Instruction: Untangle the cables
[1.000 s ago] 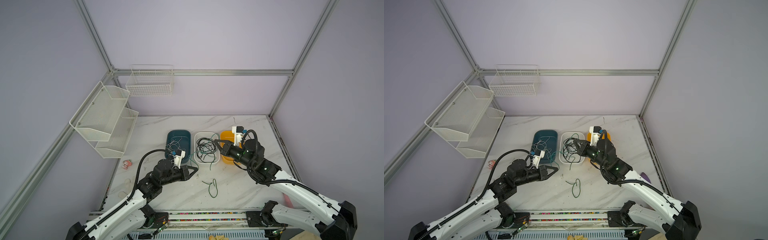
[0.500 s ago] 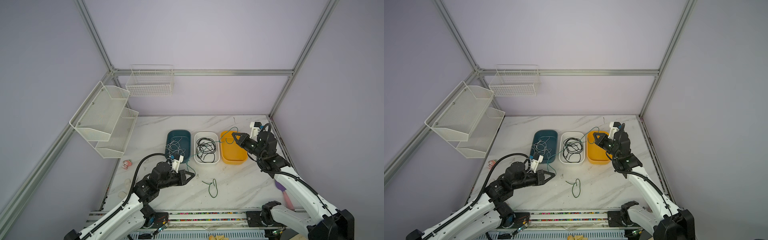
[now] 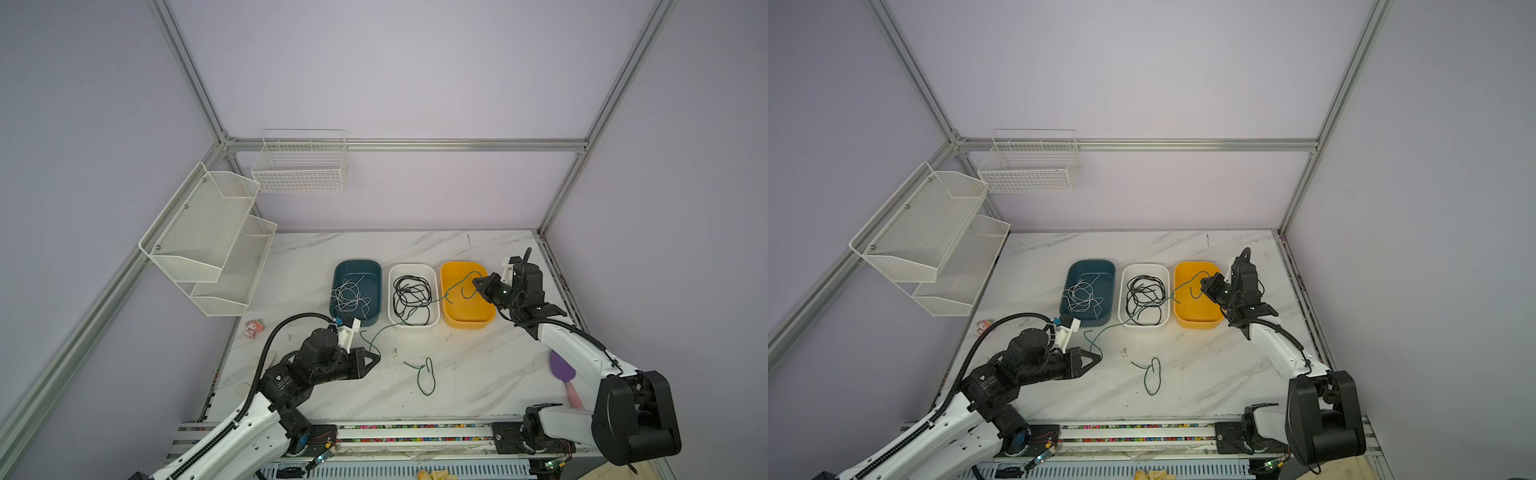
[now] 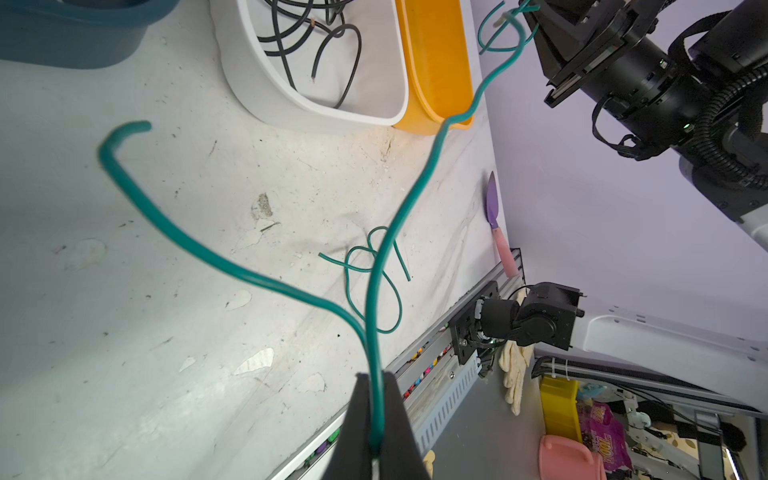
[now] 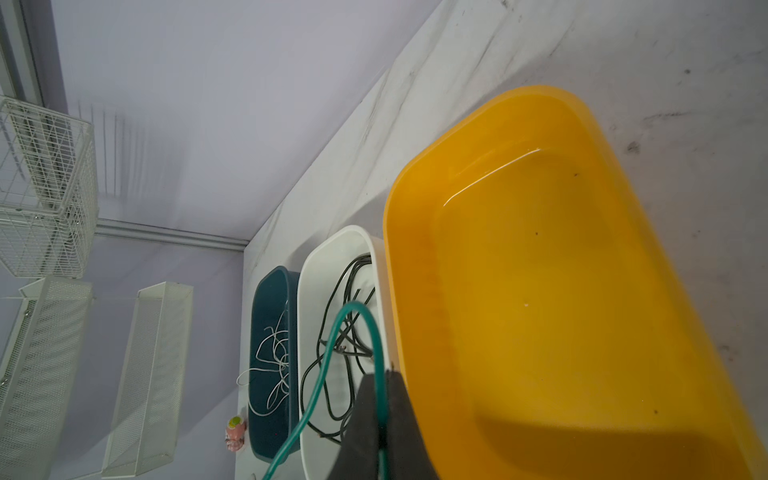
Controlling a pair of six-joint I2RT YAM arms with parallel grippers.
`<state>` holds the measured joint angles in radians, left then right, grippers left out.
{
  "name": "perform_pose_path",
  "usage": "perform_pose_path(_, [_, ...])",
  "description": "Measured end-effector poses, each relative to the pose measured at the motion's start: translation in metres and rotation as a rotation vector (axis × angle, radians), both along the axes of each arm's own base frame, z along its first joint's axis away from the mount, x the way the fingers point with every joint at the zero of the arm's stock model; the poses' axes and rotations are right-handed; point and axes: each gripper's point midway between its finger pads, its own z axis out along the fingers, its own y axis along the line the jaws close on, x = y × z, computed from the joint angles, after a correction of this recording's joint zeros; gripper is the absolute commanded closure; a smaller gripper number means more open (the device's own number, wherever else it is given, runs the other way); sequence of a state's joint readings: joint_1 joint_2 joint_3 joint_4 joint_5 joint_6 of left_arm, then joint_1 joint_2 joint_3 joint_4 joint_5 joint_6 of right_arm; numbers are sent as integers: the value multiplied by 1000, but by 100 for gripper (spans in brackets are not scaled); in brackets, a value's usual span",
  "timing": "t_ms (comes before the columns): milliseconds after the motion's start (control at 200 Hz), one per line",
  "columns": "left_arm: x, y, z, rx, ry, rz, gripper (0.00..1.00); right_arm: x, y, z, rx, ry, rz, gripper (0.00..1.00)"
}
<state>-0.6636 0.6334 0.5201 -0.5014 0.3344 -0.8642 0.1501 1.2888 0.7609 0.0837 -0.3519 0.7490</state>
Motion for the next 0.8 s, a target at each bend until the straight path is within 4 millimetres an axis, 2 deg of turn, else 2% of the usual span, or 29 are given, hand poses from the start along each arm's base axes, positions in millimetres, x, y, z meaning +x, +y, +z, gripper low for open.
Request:
perform_pose_path(250, [0, 17, 44, 1, -128, 45, 100, 13, -27, -29, -56, 59, -69, 100])
perform_pose_path(445, [-3, 26, 77, -5, -210, 56, 100, 27, -30, -5, -80, -11, -66, 100])
perform_pose_path(525, [-2, 26, 79, 0, -210, 55, 100, 31, -31, 2, -88, -35, -67, 100])
perform_pose_path(625, [1, 23, 73, 23, -190, 50, 100, 32, -33, -2, -102, -29, -71, 100])
perform_pose_path(800, [7, 19, 72, 55, -164, 41, 100, 40, -31, -38, -127, 55, -51, 100])
